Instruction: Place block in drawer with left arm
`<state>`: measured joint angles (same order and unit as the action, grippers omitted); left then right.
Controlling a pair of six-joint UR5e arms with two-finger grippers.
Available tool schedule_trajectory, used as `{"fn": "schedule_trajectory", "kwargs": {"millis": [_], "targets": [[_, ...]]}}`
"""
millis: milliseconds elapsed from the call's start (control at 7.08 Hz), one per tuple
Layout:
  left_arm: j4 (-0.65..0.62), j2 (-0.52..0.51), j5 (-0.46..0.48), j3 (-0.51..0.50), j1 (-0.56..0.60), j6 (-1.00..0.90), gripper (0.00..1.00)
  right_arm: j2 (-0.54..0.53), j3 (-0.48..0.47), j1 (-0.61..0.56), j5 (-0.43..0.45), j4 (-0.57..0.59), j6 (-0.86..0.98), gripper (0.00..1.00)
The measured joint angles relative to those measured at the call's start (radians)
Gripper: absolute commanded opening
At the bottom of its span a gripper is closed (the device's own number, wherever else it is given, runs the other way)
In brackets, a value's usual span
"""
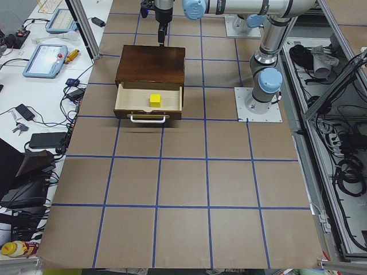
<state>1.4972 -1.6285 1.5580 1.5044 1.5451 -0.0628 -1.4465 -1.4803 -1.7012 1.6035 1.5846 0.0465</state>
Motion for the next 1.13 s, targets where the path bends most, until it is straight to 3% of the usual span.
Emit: {"fn": "schedule_trajectory", "kwargs": {"millis": [1129], "targets": [[-0.004, 0.005, 0.002, 0.006, 0.030, 0.057, 1.00, 0.000, 0.000, 0.000, 0.001, 0.000, 0.001, 1.00]]}}
